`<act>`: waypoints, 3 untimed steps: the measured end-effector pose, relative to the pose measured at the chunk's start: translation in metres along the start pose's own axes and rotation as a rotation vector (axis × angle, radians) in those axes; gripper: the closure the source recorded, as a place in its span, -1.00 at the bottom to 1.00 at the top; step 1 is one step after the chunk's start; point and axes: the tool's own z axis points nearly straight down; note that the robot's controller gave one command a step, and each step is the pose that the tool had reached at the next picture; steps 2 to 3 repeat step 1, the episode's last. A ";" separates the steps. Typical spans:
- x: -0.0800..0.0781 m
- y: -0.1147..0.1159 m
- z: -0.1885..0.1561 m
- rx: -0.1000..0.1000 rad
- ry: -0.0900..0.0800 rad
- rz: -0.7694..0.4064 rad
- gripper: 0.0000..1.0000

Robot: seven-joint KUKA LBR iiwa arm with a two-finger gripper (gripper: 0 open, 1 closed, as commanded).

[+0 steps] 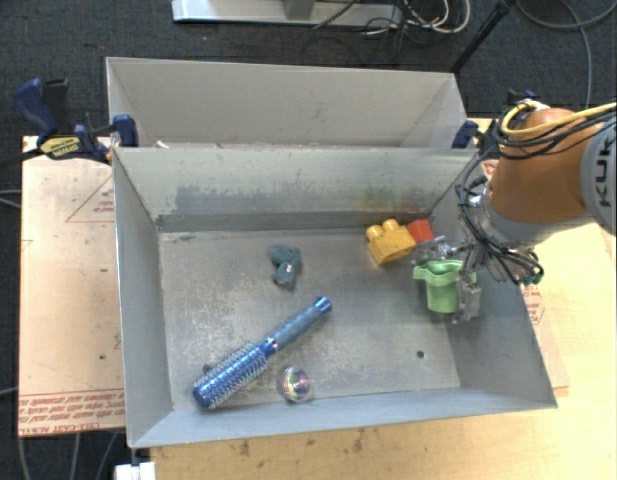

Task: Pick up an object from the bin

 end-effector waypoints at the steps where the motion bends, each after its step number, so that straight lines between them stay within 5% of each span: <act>1: 0.002 0.026 -0.177 0.008 -0.007 -0.036 1.00; 3: 0.002 0.026 -0.177 0.008 -0.007 -0.036 1.00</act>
Offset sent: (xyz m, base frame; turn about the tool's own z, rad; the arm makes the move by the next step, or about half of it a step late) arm -0.0134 0.0229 0.1718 -0.0383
